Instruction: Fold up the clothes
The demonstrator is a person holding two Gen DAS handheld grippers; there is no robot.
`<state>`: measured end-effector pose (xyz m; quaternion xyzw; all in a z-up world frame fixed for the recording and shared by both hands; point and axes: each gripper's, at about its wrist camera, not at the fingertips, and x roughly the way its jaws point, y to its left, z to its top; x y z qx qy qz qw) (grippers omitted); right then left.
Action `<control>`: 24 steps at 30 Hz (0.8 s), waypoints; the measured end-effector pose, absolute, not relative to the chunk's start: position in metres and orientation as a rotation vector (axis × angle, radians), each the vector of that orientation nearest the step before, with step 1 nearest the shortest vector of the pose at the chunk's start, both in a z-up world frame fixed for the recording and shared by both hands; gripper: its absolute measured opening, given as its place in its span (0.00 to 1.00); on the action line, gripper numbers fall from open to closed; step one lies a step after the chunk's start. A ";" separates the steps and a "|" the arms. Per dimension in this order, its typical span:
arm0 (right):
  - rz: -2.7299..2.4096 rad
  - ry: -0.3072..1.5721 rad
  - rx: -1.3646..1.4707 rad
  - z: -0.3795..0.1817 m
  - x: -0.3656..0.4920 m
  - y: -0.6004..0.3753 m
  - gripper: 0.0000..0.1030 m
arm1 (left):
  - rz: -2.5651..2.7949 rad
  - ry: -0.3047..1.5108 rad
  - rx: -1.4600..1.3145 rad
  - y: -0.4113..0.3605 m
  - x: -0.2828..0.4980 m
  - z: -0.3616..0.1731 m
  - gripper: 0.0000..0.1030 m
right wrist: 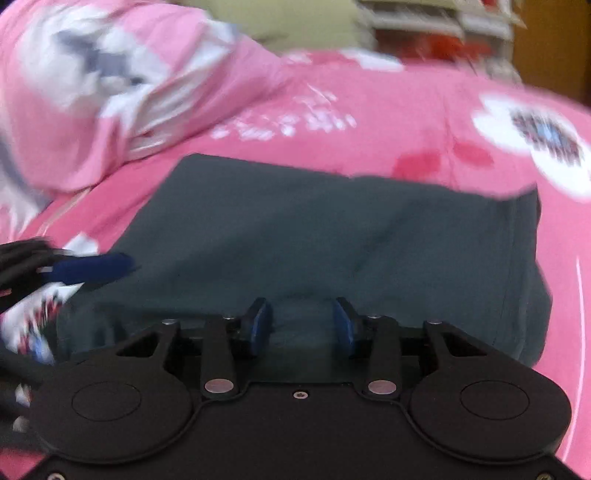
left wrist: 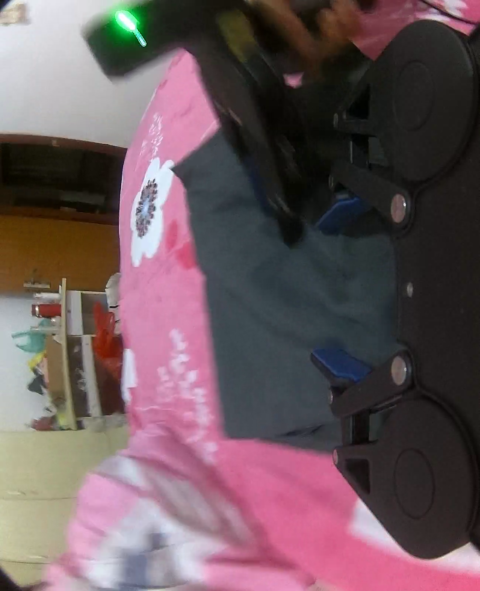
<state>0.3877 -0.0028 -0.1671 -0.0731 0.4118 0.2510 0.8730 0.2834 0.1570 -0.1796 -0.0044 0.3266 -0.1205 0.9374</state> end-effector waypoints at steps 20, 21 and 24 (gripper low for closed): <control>0.517 0.788 -0.111 -0.171 0.387 -0.011 0.41 | -0.268 0.534 -0.109 0.181 0.283 -0.199 0.77; 0.489 0.801 -0.066 -0.168 0.388 -0.019 0.39 | -0.262 0.528 -0.123 0.184 0.282 -0.199 0.77; 0.379 0.772 -0.048 -0.162 0.387 -0.035 0.35 | -0.211 0.498 -0.133 0.187 0.278 -0.198 0.78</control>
